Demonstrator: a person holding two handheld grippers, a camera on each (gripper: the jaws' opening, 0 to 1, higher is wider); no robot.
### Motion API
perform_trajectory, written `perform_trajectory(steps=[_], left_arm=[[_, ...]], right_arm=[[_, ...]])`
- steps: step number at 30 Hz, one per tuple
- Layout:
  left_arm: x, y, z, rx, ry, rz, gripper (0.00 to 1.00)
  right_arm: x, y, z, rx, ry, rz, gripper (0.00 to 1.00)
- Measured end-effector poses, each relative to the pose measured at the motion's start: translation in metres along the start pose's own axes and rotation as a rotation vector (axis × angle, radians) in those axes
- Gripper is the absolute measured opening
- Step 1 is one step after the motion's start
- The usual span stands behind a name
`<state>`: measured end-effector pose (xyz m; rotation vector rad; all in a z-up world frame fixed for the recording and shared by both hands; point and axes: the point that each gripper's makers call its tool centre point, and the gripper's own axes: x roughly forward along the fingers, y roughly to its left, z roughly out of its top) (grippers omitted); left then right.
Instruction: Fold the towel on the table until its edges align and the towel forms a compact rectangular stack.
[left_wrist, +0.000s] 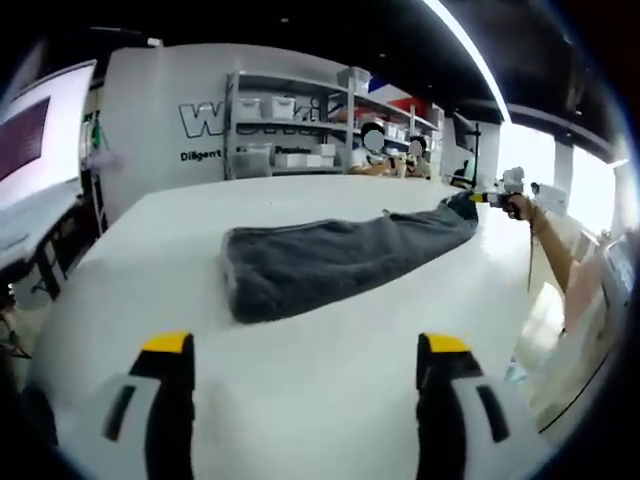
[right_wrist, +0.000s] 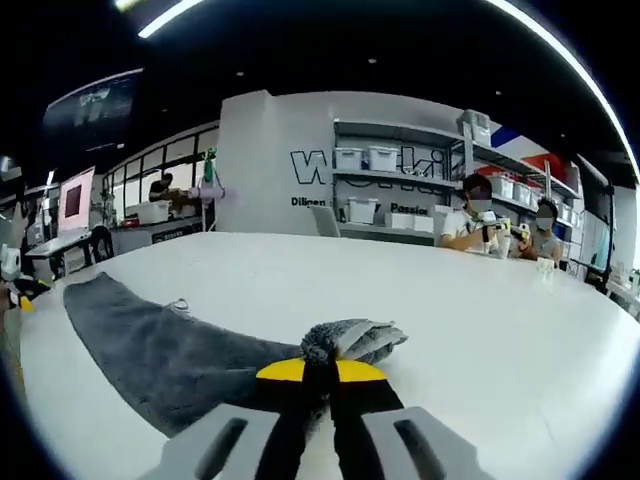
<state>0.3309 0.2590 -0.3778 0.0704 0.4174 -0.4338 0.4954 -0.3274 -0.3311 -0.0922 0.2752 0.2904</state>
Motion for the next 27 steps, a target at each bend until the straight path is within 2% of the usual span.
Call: perform_trajectory(steps=[7, 13, 15, 27], left_arm=[[-0.005, -0.001, -0.001, 0.008, 0.004, 0.008, 0.97], [-0.009, 0.003, 0.0, -0.007, -0.006, 0.024, 0.97], [-0.01, 0.004, -0.001, -0.007, -0.007, 0.026, 0.97], [-0.014, 0.001, 0.0, -0.004, -0.012, 0.024, 0.97]], right_arm=[[0.016, 0.053, 0.007, -0.085, 0.018, 0.111, 0.07], [0.025, 0.088, 0.011, -0.11, 0.024, 0.188, 0.07], [0.03, 0.108, 0.009, -0.103, 0.032, 0.241, 0.07], [0.053, 0.17, 0.005, -0.111, 0.059, 0.369, 0.07]])
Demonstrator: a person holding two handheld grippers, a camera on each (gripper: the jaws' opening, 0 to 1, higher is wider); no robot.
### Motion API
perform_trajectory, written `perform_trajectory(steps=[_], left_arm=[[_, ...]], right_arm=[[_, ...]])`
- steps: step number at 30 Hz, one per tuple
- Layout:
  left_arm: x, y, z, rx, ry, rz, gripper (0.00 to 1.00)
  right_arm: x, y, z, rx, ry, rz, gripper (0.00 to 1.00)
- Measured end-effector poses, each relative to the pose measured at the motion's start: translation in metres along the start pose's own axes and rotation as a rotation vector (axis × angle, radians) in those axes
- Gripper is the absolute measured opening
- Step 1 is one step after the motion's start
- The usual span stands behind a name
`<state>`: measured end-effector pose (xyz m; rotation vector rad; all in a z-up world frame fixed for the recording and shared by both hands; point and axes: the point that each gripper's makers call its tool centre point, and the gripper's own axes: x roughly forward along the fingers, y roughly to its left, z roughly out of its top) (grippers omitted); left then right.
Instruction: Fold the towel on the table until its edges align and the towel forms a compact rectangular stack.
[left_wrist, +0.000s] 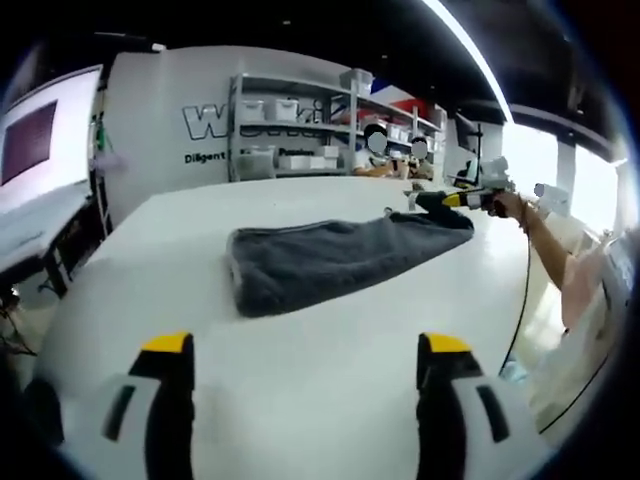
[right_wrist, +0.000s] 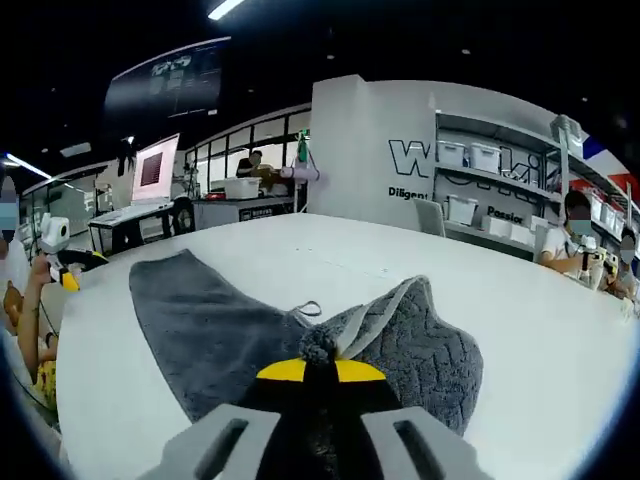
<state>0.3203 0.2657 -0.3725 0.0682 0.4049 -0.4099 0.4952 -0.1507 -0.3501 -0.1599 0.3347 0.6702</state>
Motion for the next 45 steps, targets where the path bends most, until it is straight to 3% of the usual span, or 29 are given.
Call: perform_trajectory(steps=[9, 25, 32, 41, 45], left_arm=[[-0.001, 0.002, -0.002, -0.005, -0.004, 0.007, 0.97], [-0.005, 0.004, -0.002, -0.011, -0.009, 0.013, 0.97], [-0.006, 0.004, -0.004, -0.014, -0.011, 0.014, 0.97], [-0.008, 0.003, -0.004, -0.016, -0.019, 0.008, 0.97], [-0.01, 0.005, -0.005, -0.019, -0.018, 0.014, 0.97]], right_arm=[[0.014, 0.041, 0.014, -0.003, -0.026, 0.086, 0.07], [0.03, 0.085, 0.089, -0.022, -0.178, 0.136, 0.07], [0.049, 0.122, 0.107, -0.074, -0.182, 0.188, 0.07], [0.094, 0.182, 0.116, -0.148, -0.127, 0.285, 0.07], [0.111, 0.206, 0.13, -0.16, -0.129, 0.314, 0.07]])
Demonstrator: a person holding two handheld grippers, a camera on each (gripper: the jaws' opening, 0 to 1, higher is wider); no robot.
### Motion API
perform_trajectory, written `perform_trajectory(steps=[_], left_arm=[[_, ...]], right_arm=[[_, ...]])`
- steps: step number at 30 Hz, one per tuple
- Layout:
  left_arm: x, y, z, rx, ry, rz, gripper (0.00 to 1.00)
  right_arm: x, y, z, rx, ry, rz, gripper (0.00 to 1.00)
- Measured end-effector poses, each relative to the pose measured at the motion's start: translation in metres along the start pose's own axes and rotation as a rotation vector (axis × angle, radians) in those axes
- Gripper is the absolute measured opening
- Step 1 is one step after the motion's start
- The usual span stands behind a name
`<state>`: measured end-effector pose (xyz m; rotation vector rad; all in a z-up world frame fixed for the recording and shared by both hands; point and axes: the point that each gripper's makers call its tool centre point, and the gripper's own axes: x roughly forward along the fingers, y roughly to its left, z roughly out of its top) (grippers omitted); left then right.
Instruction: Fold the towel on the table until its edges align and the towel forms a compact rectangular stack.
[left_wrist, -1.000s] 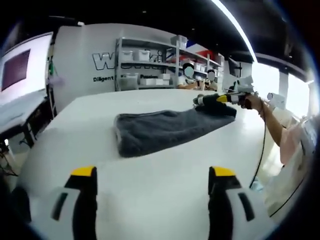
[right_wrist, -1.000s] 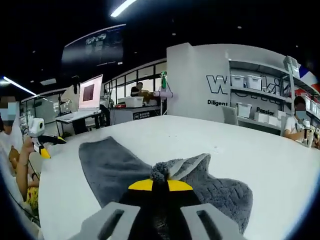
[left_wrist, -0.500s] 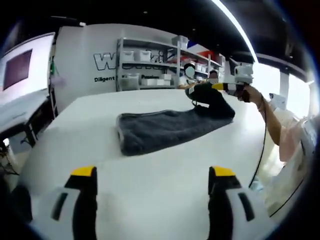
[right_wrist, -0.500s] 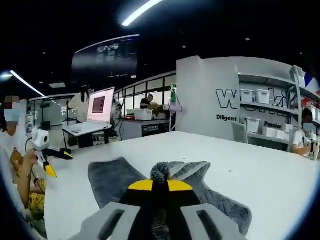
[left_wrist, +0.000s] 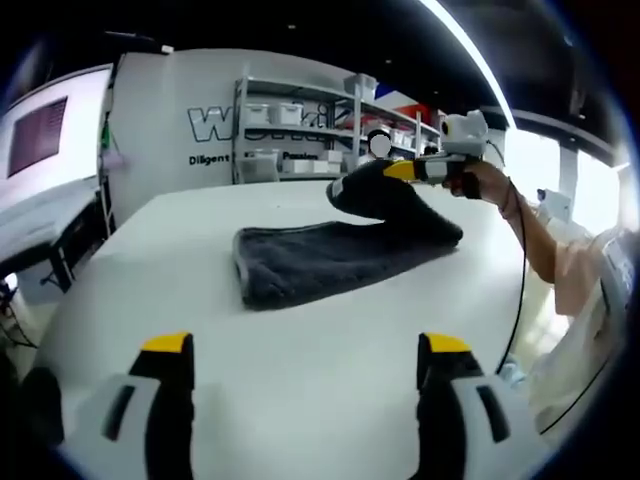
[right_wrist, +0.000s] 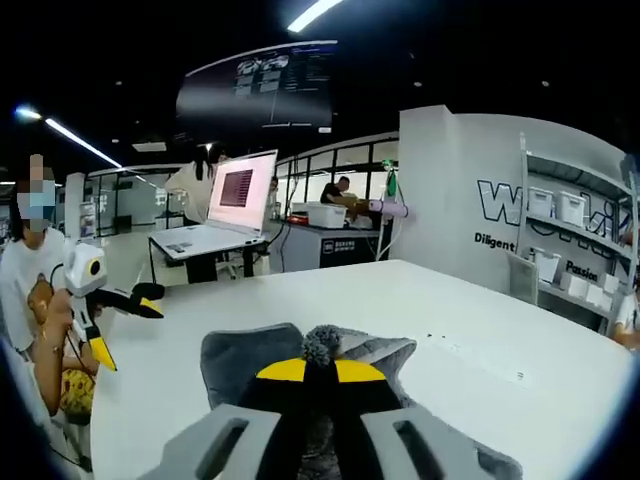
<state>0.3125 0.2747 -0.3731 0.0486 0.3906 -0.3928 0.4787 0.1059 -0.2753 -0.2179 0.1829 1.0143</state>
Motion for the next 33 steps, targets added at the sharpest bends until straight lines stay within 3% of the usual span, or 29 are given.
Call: perform_trajectory(steps=[11, 16, 19, 26, 30, 33], left_arm=[[0.0, -0.001, 0.004, 0.011, -0.005, -0.008, 0.98], [-0.002, 0.001, 0.007, 0.009, -0.011, -0.003, 0.98], [-0.004, 0.002, 0.006, 0.009, -0.011, 0.001, 0.98], [-0.004, 0.003, 0.0, -0.002, -0.009, 0.001, 0.98], [-0.004, 0.002, -0.004, -0.008, -0.006, -0.002, 0.98], [-0.003, 0.003, -0.006, -0.008, -0.001, -0.004, 0.98]], right_arm=[[0.048, 0.038, 0.047, -0.074, -0.043, 0.036, 0.07], [0.068, 0.063, 0.052, -0.109, -0.039, 0.055, 0.07], [0.081, 0.077, 0.042, -0.152, 0.003, 0.074, 0.07], [0.112, 0.121, -0.011, -0.207, 0.108, 0.165, 0.09], [0.119, 0.143, -0.043, -0.221, 0.183, 0.232, 0.1], [0.123, 0.153, -0.056, -0.218, 0.2, 0.25, 0.14]])
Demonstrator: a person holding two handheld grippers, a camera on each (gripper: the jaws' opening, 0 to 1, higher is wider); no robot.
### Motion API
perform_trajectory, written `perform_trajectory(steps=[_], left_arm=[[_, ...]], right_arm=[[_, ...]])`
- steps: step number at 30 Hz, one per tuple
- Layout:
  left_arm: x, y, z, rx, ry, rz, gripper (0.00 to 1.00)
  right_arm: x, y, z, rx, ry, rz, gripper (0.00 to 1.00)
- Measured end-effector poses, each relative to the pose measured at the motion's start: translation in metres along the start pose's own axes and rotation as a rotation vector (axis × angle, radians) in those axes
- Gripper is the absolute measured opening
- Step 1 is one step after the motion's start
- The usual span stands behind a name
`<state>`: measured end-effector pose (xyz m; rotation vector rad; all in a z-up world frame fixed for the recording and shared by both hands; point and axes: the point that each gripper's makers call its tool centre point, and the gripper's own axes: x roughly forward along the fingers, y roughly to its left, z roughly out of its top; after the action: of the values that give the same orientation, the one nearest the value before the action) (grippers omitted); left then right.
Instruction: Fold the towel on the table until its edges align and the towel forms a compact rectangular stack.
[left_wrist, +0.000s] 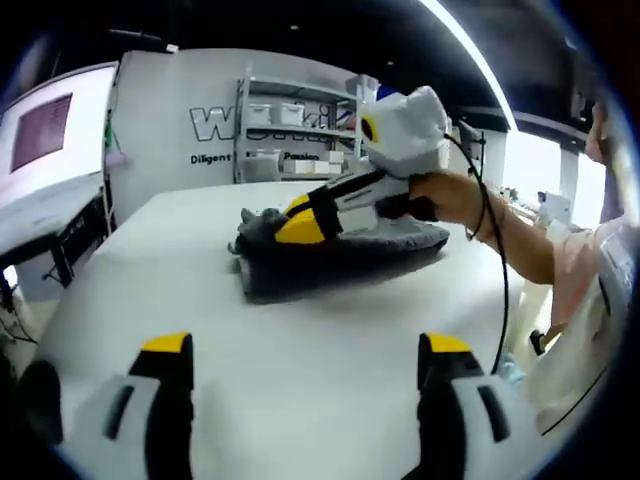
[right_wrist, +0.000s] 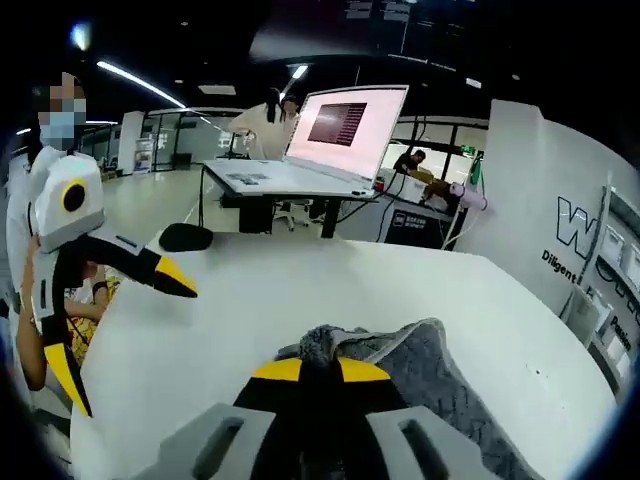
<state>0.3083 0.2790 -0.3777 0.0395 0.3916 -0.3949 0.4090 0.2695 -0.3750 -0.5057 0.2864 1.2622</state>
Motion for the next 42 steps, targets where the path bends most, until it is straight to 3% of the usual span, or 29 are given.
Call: perform_trajectory(steps=[2, 5, 8, 11, 19, 32, 42], left_arm=[[0.0, 0.001, -0.001, -0.003, 0.0, 0.003, 0.98], [0.001, 0.0, -0.001, -0.005, -0.002, 0.0, 0.98], [0.001, -0.002, -0.002, 0.0, 0.003, -0.004, 0.98], [0.002, -0.003, -0.003, 0.001, 0.008, -0.006, 0.98], [0.005, -0.006, 0.0, 0.007, 0.009, -0.009, 0.98], [0.023, -0.022, 0.007, 0.035, 0.03, -0.05, 0.98], [0.034, -0.031, 0.018, 0.071, 0.032, -0.077, 0.98]], right_arm=[[0.002, 0.001, -0.003, 0.005, 0.002, 0.002, 0.16], [0.006, 0.002, -0.003, 0.006, -0.005, -0.001, 0.32], [0.004, 0.002, -0.001, -0.005, -0.009, 0.007, 0.37], [-0.004, -0.002, 0.005, -0.004, -0.037, -0.01, 0.48], [-0.047, -0.017, 0.019, 0.087, -0.133, -0.027, 0.72], [-0.129, -0.048, -0.015, 0.189, -0.156, -0.07, 1.0], [-0.205, -0.066, -0.037, 0.154, -0.158, -0.149, 1.0]])
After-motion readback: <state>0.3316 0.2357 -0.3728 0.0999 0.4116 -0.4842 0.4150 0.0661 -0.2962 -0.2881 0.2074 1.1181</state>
